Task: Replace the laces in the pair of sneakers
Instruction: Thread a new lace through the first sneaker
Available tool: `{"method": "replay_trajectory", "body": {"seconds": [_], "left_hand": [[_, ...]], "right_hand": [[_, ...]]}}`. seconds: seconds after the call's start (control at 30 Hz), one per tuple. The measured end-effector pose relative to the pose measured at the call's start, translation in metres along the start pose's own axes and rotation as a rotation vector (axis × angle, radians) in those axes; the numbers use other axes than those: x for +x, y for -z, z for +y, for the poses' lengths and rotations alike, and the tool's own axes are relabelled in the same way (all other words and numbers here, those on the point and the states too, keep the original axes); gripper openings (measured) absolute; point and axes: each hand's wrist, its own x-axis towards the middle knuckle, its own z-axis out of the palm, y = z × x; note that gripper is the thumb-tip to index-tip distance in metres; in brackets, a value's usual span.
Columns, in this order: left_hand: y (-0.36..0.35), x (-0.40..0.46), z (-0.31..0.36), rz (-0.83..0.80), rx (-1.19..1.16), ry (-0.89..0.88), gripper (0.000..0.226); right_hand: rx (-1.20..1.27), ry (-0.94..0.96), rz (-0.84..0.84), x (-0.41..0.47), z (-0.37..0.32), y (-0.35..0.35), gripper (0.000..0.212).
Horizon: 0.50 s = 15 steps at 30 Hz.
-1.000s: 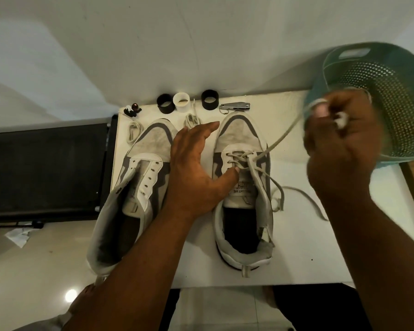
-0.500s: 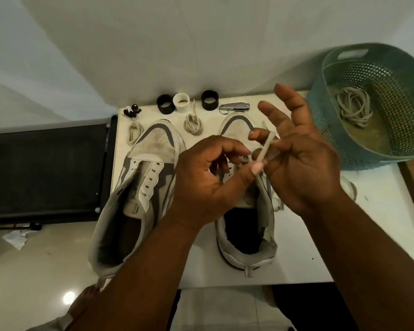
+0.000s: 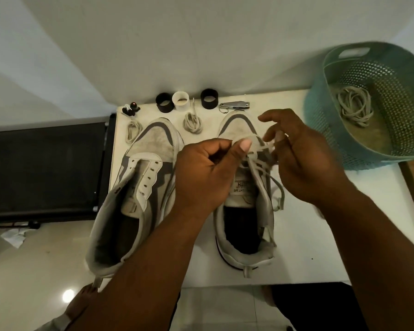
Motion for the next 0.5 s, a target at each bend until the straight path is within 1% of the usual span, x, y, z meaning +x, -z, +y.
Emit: {"method": "replay_trajectory", "body": {"seconds": [0.03, 0.1, 0.13, 0.2, 0.23, 0.3, 0.37, 0.4, 0.47, 0.5], "left_hand": [[-0.002, 0.002, 0.001, 0.014, -0.009, 0.043, 0.031], [-0.002, 0.007, 0.002, 0.03, -0.036, 0.126, 0.032], [-0.001, 0.009, 0.002, 0.026, -0.055, 0.158, 0.032], [-0.001, 0.011, 0.001, 0.011, -0.096, 0.204, 0.037], [-0.002, 0.011, 0.001, 0.007, -0.104, 0.214, 0.04], [-0.003, 0.011, 0.0, 0.008, -0.097, 0.22, 0.037], [0.0, 0.011, 0.0, 0.026, -0.088, 0.227, 0.03], [0.003, 0.011, -0.001, 0.042, -0.06, 0.213, 0.027], [0.012, 0.01, -0.005, 0.051, 0.051, 0.146, 0.023], [0.017, 0.009, -0.007, 0.023, 0.121, 0.118, 0.024]], "right_hand": [[-0.096, 0.042, 0.004, -0.001, 0.003, 0.0, 0.031], [-0.133, 0.07, 0.063, 0.0, 0.005, 0.0, 0.026], [-0.077, 0.057, 0.109, 0.002, 0.006, 0.0, 0.022], [0.098, -0.029, 0.211, 0.004, 0.007, 0.003, 0.012], [0.133, -0.067, 0.256, 0.005, 0.006, 0.003, 0.009], [0.199, -0.128, 0.324, 0.007, 0.004, 0.002, 0.012], [0.422, -0.216, 0.385, 0.008, 0.003, 0.003, 0.016], [0.535, -0.253, 0.423, 0.007, 0.003, 0.004, 0.015], [0.758, -0.289, 0.495, 0.006, 0.003, 0.011, 0.01], [0.878, -0.291, 0.513, 0.005, 0.001, 0.015, 0.014]]}}
